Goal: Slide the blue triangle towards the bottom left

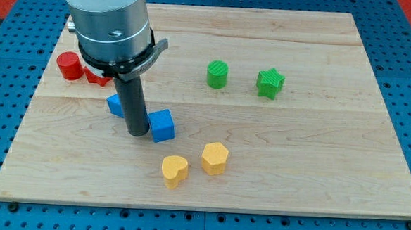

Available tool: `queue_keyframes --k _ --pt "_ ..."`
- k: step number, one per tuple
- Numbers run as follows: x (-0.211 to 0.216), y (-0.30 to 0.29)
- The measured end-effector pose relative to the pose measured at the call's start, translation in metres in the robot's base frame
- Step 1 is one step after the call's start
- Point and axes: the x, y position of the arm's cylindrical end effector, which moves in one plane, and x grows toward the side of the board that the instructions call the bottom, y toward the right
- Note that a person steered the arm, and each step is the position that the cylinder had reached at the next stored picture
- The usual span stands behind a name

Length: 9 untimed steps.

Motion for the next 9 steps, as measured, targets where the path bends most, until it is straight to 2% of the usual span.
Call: queue_keyframes --k 1,2,3,5,6,7,8,9 --pt "-0.010 -0.018" --pt "-0.016 0.027" --pt "-0.009 0.048" --pt "0.028 0.047" --pt "0.026 -0.063" --pt "-0.036 -0.099" --pt "-0.091 -0.077" --pt "-0.067 -0.014"
